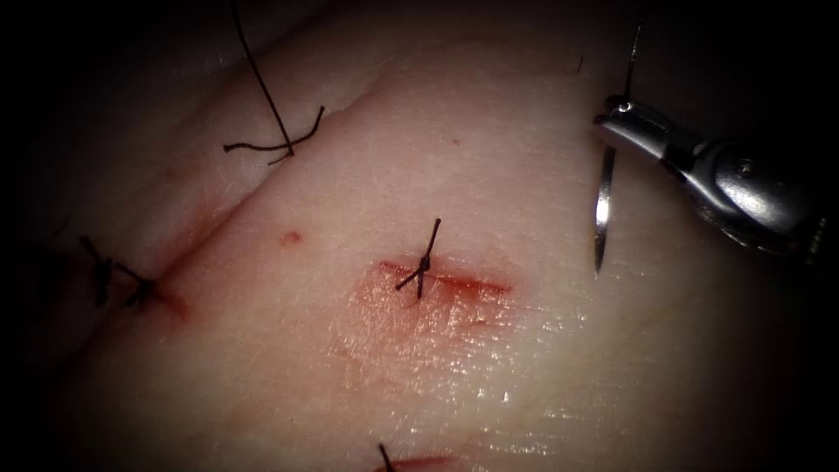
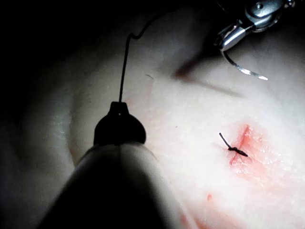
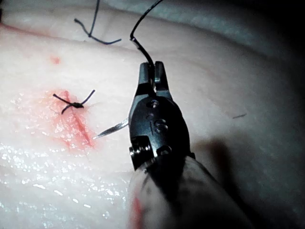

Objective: Wound Closure

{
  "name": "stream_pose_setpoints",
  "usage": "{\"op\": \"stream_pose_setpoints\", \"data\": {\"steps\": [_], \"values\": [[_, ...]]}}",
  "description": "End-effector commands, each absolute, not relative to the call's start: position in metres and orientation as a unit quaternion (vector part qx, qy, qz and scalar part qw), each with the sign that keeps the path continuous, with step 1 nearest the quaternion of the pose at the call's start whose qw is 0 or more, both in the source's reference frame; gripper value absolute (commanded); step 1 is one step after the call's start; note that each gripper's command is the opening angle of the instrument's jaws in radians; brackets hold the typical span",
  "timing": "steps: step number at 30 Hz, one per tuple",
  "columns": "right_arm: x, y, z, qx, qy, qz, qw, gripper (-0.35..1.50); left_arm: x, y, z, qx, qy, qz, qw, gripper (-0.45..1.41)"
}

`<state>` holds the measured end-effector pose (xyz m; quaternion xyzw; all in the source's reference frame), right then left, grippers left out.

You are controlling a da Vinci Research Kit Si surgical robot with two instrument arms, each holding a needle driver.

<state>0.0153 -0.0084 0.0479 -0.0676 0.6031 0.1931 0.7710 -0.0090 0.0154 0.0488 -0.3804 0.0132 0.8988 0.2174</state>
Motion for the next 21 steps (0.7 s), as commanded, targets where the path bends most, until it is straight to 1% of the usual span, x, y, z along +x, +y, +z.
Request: {"op": "stream_pose_setpoints", "data": {"steps": [1, 4, 5, 6, 7, 9, 11, 14, 19, 21], "values": [[0.0163, -0.0087, 0.0488, -0.102, 0.601, 0.149, 0.779, -0.35, -0.0101, 0.0155, 0.05, -0.377, 0.026, 0.902, 0.209, -0.45], [0.0167, -0.0094, 0.0499, -0.119, 0.634, 0.081, 0.76, -0.35, -0.0116, 0.0149, 0.0526, -0.365, 0.063, 0.911, 0.183, -0.45], [0.0168, -0.0097, 0.0504, -0.112, 0.641, 0.081, 0.755, -0.35, -0.012, 0.0149, 0.0534, -0.357, 0.077, 0.915, 0.173, -0.03], [0.0169, -0.0098, 0.0508, -0.11, 0.647, 0.08, 0.75, -0.35, -0.0126, 0.015, 0.0546, -0.342, 0.095, 0.92, 0.168, 0.66], [0.0169, -0.0099, 0.0512, -0.106, 0.652, 0.08, 0.746, -0.35, -0.0129, 0.0152, 0.0554, -0.336, 0.107, 0.919, 0.176, 1.16], [0.017, -0.0099, 0.052, -0.1, 0.661, 0.076, 0.74, -0.35, -0.0138, 0.0153, 0.0571, -0.326, 0.132, 0.916, 0.194, 1.4], [0.0171, -0.0099, 0.0528, -0.094, 0.665, 0.079, 0.737, -0.35, -0.0144, 0.0146, 0.0581, -0.346, 0.129, 0.91, 0.187, 1.4], [0.0173, -0.0094, 0.0534, -0.074, 0.671, 0.102, 0.731, -0.35, -0.0153, 0.0127, 0.0588, -0.381, 0.106, 0.893, 0.215, 1.4], [0.0174, -0.0085, 0.053, -0.047, 0.676, 0.17, 0.715, -0.35, -0.0154, 0.0095, 0.0573, -0.419, 0.098, 0.866, 0.254, 1.4], [0.0175, -0.0085, 0.0529, -0.037, 0.674, 0.186, 0.714, -0.35, -0.0154, 0.0082, 0.0563, -0.438, 0.109, 0.852, 0.266, 1.4]]}}
